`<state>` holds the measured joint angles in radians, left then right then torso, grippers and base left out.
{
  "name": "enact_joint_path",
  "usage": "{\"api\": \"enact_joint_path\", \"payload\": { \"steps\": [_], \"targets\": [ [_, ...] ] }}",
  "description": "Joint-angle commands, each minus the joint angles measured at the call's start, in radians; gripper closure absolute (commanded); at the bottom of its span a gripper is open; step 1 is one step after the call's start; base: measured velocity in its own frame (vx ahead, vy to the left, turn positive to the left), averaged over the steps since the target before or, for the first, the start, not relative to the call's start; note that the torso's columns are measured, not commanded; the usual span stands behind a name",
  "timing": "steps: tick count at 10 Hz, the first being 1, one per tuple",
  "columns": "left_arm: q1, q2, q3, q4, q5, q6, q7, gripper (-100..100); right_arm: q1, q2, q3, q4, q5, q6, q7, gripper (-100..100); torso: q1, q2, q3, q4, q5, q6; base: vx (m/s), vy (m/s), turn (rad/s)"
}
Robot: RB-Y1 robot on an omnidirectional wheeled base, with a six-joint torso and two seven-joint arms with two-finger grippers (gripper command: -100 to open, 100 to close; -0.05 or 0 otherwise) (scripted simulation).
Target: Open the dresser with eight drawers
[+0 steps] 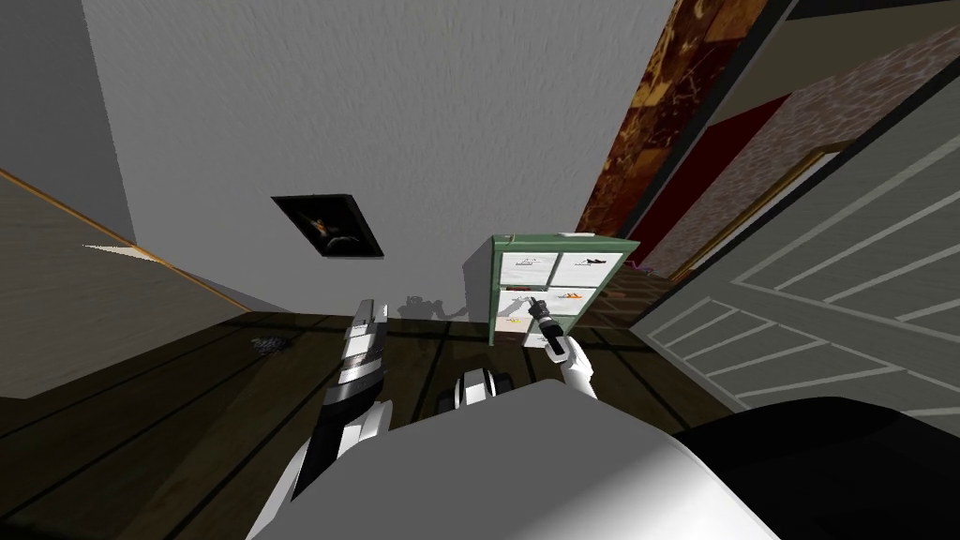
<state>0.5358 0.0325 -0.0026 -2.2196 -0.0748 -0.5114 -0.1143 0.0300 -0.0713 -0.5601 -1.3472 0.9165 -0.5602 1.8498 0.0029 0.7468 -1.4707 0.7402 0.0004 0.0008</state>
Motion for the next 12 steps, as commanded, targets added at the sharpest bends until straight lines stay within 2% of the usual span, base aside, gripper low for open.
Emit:
{"api": "enact_joint_path", "payload": {
  "steps": [1, 5, 6, 12],
  "targets": [
    [0.000, 0.000, 0.000, 0.000, 0.000, 0.000, 0.000, 0, 0.004, -0.008, 0.008, -0.008, 0.001, 0.004, -0.016, 100, 0.001, -0.002, -0.001, 0.001, 0.001, -0.001, -0.196, 0.083, -0.026],
    [0.000, 0.000, 0.000, 0.000, 0.000, 0.000, 0.000, 0, 0.014, -0.009, 0.013, -0.010, 0.003, 0.002, -0.021, 100, -0.001, -0.005, -0.004, 0.000, 0.001, 0.000, -0.131, 0.036, -0.018],
    [0.000, 0.000, 0.000, 0.000, 0.000, 0.000, 0.000, 0, -0.001, -0.046, 0.027, -0.010, 0.008, 0.039, -0.057, -100, -0.001, -0.004, -0.003, 0.000, 0.001, -0.001, -0.107, 0.041, 0.048],
    [0.000, 0.000, 0.000, 0.000, 0.000, 0.000, 0.000, 0, -0.044, -0.159, 0.073, -0.022, 0.022, 0.150, -0.176, -100, -0.003, -0.009, -0.005, -0.001, 0.000, -0.001, -0.049, 0.028, 0.039]
  ]
}}
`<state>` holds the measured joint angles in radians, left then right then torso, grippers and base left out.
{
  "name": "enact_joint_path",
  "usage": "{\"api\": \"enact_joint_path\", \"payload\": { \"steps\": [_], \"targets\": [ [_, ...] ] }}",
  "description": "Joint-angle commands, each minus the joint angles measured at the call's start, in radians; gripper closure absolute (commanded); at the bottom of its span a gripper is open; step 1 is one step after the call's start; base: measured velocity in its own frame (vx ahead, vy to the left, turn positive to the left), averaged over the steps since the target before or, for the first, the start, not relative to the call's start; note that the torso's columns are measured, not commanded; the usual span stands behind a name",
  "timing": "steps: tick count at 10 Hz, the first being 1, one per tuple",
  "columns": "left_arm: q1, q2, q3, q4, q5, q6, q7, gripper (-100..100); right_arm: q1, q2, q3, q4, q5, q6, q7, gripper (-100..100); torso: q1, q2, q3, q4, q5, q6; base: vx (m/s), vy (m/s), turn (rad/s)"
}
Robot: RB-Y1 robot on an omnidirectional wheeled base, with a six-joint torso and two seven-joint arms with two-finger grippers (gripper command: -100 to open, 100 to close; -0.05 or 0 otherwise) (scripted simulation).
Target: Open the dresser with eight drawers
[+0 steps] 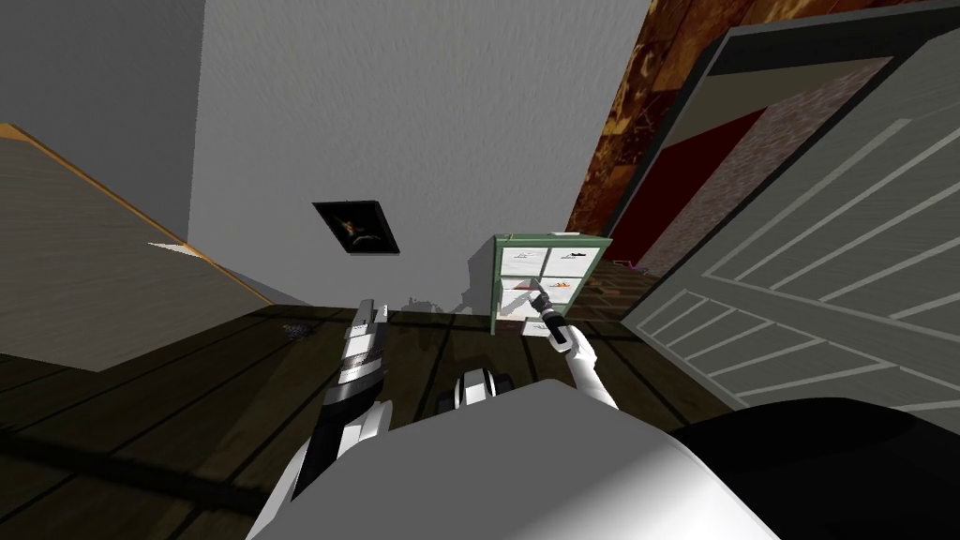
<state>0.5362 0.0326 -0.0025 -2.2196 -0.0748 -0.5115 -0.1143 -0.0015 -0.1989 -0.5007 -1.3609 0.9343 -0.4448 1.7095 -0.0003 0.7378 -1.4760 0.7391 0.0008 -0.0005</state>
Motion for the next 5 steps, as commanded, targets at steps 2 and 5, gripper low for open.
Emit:
{"api": "enact_joint_path", "payload": {
  "steps": [2, 5],
  "targets": [
    [0.000, 0.000, 0.000, 0.000, 0.000, 0.000, 0.000, 0, -0.027, -0.069, 0.029, -0.012, 0.009, 0.072, -0.075, -100, 0.003, 0.004, 0.002, 0.003, 0.003, 0.001, -0.055, 0.029, 0.038],
    [0.000, 0.000, 0.000, 0.000, 0.000, 0.000, 0.000, 0, -0.012, -0.056, 0.032, -0.005, 0.012, 0.069, -0.069, 0, 0.003, 0.004, 0.002, 0.003, 0.003, 0.001, -0.007, 0.004, 0.002]
  ]
}}
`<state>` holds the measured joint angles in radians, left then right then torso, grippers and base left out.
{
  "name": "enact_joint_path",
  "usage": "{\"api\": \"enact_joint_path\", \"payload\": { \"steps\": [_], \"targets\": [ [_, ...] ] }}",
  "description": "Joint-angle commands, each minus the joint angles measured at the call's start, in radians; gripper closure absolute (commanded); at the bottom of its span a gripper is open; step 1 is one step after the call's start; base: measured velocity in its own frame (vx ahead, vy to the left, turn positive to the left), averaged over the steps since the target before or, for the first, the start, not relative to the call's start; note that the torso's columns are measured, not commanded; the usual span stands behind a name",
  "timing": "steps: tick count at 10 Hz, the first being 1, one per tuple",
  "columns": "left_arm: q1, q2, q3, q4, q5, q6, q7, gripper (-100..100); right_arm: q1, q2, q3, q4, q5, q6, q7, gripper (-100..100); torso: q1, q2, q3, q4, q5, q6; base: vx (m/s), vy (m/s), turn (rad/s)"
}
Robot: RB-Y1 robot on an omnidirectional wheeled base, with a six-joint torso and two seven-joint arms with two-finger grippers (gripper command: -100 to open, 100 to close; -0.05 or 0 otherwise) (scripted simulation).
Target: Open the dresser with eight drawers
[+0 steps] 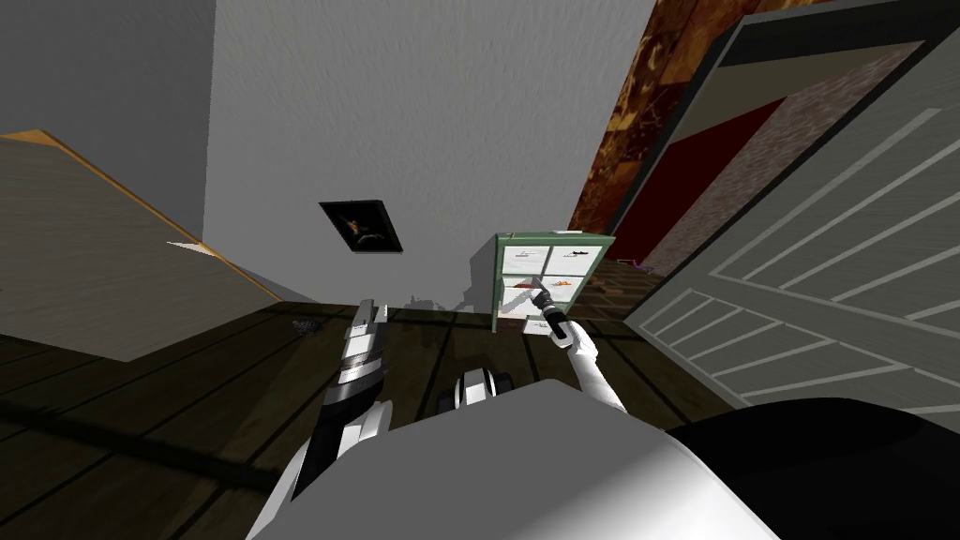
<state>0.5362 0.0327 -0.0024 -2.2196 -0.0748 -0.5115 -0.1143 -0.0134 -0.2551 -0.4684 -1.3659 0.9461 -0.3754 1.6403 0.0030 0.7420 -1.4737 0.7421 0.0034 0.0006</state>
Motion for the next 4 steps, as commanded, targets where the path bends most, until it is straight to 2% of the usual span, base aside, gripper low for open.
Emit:
{"api": "enact_joint_path", "payload": {
  "steps": [1, 4],
  "targets": [
    [0.000, 0.000, 0.000, 0.000, 0.000, 0.000, 0.000, 0, 0.001, 0.001, 0.001, 0.002, 0.000, 0.001, 0.000, 0, -0.001, -0.001, -0.001, -0.001, -0.001, 0.000, 0.000, 0.000, 0.000],
    [0.000, 0.000, 0.000, 0.000, 0.000, 0.000, 0.000, 0, 0.004, 0.002, 0.001, 0.005, 0.001, 0.002, 0.000, 0, -0.002, -0.003, -0.001, -0.003, -0.002, 0.000, 0.000, 0.000, 0.000]
  ]
}}
